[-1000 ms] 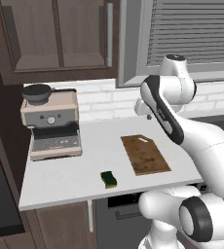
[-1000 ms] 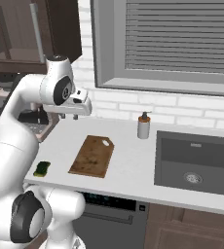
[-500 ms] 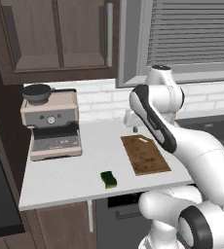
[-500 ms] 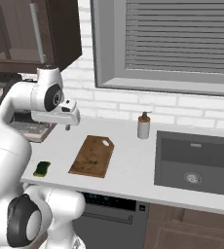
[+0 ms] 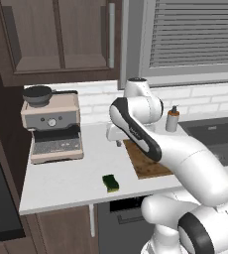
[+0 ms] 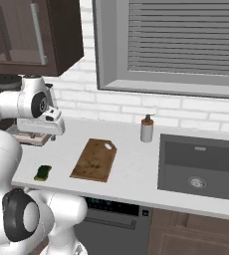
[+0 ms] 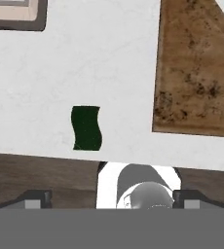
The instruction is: Pick up the sponge from the counter and clean the cutting board by briefly scrubbing or pressing down on the cutting board. Once finished, release the sponge.
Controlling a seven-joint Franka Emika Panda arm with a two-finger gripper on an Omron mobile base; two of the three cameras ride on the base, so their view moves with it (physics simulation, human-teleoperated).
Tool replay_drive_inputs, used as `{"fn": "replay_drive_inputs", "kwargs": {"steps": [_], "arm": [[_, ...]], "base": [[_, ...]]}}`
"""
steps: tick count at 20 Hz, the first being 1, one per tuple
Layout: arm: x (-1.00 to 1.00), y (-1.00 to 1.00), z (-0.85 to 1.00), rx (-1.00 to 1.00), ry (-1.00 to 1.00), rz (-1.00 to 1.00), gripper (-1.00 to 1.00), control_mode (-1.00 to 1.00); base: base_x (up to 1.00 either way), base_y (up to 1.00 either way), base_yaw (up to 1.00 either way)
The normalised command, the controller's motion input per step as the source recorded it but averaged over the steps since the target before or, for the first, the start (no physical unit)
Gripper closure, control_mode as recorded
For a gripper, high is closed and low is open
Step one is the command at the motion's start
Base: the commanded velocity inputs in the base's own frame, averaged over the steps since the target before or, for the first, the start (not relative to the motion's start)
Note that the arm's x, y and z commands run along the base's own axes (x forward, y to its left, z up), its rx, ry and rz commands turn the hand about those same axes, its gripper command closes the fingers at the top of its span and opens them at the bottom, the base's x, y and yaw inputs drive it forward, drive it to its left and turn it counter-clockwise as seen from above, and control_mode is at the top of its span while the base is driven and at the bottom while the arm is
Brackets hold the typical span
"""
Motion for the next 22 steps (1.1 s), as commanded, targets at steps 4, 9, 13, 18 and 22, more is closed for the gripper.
{"fn": "replay_drive_inputs", "kwargs": {"steps": [4,9,13,18,22], "arm": [[0.0,0.06,-0.17,0.0,0.0,0.0,-1.0,-1.0],[0.01,0.36,-0.58,0.0,0.0,0.0,-1.0,-1.0],[0.01,0.38,-0.47,0.0,0.04,0.0,-1.0,-1.0],[0.01,0.19,-0.42,0.0,0.05,0.0,-1.0,-1.0],[0.0,0.01,-0.33,-0.01,0.0,0.0,-1.0,-1.0]], "base": [[0.0,0.0,0.0],[0.0,0.0,0.0],[0.0,0.0,0.0],[0.0,0.0,0.0],[0.0,0.0,0.0]]}}
